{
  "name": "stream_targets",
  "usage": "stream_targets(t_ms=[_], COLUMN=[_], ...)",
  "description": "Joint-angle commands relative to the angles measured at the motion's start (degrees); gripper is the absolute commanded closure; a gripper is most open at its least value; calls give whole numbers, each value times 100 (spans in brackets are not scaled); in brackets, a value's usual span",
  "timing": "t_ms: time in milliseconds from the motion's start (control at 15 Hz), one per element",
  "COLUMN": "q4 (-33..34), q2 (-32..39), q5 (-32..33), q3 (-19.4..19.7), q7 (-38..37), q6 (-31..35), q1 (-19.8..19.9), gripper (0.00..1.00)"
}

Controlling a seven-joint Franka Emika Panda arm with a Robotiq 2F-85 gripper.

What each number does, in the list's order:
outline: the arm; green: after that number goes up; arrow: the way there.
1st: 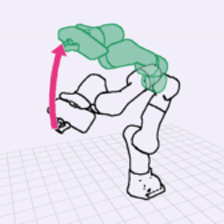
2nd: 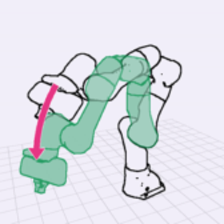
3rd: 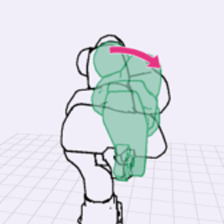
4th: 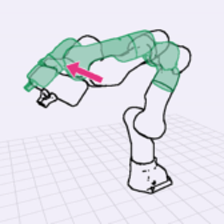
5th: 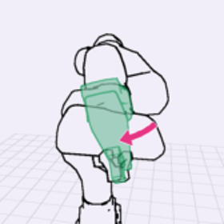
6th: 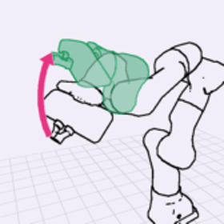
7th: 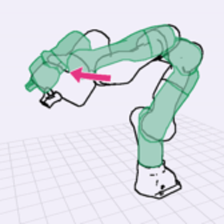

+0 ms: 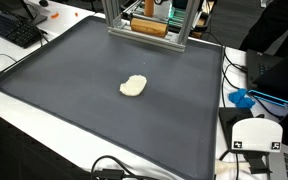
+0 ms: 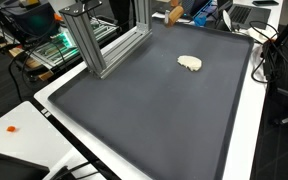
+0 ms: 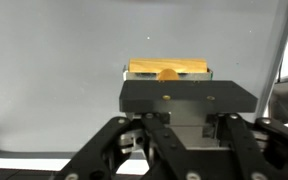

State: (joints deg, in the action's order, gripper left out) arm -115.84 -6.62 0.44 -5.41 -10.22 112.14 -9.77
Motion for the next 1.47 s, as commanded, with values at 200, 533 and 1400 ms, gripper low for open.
stream_targets(t_ms=[200, 533, 1400], q4=[-1166, -1807, -2639], q2=[-1174, -1868, -2931], q5=[-425, -515, -803], q3=[-75, -119, -304], q7=[201, 170, 63], q6=[64, 59, -110], q1=[77, 63, -21], gripper=[78, 78, 78])
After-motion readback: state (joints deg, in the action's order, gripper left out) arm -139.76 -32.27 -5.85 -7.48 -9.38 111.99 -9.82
